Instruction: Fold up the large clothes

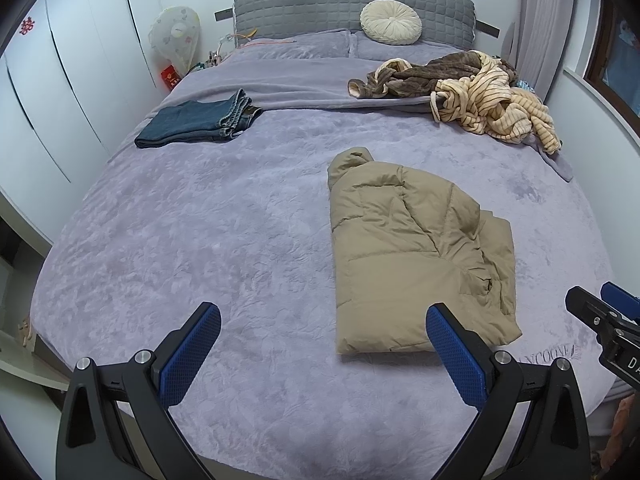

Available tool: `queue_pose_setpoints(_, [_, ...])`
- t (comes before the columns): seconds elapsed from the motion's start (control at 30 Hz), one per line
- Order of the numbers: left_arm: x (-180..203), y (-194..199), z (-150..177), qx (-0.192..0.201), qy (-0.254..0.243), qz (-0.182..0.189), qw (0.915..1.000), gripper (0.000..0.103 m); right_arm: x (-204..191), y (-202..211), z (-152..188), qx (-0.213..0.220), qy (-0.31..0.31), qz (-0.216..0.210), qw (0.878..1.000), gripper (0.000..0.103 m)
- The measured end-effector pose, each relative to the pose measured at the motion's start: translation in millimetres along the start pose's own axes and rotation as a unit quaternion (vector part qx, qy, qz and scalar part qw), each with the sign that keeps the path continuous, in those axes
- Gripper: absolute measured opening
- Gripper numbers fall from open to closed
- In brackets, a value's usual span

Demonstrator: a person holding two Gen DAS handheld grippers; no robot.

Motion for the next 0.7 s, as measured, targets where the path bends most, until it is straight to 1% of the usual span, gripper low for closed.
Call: queue_pose_setpoints(0.7, [1.8, -1.1, 2.2, -0.002, -0.002, -0.006, 1.0, 0.103, 1.8, 0.3, 1.6, 0.0, 0.0, -0.001, 1.0, 0.084])
Point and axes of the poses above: each gripper's, at about its wrist camera, not at the fingertips, and y roughly against the way its jaws point, x to its right, z to its underside, the point moved 10 cm from there along -y, roughly the way its jaws point, and after that the axes turned 8 degrees about y, right-handed, at the moved point
